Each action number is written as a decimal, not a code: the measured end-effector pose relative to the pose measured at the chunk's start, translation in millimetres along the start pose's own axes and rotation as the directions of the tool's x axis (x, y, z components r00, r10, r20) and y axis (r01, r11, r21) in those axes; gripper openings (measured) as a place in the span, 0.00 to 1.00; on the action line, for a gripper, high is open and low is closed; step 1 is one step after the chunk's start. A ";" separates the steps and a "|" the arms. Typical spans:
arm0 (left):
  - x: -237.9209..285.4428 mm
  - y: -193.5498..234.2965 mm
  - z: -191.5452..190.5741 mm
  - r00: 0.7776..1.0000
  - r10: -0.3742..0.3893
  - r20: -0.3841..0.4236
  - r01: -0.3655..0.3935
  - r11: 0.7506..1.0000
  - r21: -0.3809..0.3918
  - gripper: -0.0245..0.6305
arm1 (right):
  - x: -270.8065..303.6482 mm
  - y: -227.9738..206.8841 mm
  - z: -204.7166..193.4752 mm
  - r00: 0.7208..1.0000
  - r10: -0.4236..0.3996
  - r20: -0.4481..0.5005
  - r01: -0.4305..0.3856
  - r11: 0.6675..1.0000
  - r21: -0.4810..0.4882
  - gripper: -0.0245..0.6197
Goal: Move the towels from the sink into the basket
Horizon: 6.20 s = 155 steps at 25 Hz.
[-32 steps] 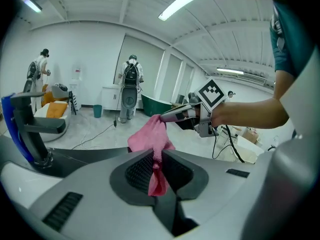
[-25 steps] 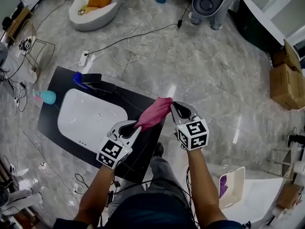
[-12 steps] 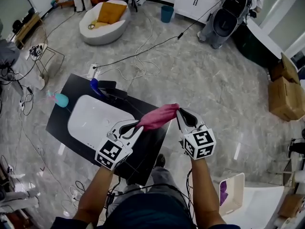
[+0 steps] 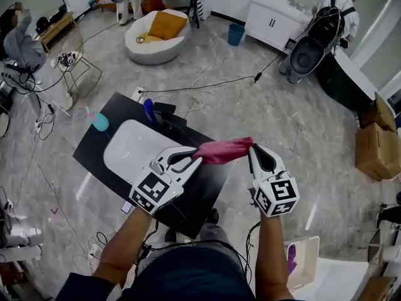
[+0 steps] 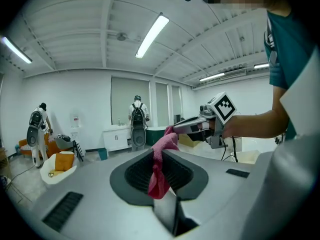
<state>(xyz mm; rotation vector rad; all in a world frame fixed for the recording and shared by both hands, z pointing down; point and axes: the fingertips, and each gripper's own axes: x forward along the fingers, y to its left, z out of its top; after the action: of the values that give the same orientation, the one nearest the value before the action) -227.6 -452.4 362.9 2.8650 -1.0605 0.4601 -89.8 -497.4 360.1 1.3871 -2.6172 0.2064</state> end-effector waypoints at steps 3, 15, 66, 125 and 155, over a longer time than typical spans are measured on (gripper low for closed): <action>-16.3 0.7 10.9 1.000 -0.004 0.010 0.003 1.000 0.028 0.11 | -4.5 12.8 15.0 1.000 0.006 0.021 -0.005 1.000 -0.013 0.08; -120.4 1.6 22.7 0.999 0.003 0.048 -0.007 0.996 0.088 0.11 | -24.2 112.9 48.9 0.998 0.031 0.062 -0.027 0.997 -0.068 0.08; -37.4 -626.1 71.6 0.687 -0.726 -0.023 0.698 0.651 0.298 0.11 | -715.4 44.8 -115.2 0.752 -0.658 0.028 0.654 0.751 0.091 0.08; 199.8 -868.7 -9.4 0.353 -0.855 -0.379 0.902 0.204 0.381 0.11 | -896.3 -112.1 -307.0 0.350 -0.909 -0.225 0.922 0.291 0.257 0.08; 309.5 -911.6 -171.5 0.360 -0.764 -0.536 0.932 0.266 0.246 0.11 | -881.3 -182.5 -497.4 0.425 -0.823 -0.376 0.889 0.302 0.343 0.08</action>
<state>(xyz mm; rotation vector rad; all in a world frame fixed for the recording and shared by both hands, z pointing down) 538.1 74.7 666.6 2.9841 0.9361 1.1349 591.1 211.1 662.9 2.6274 -1.3305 0.8094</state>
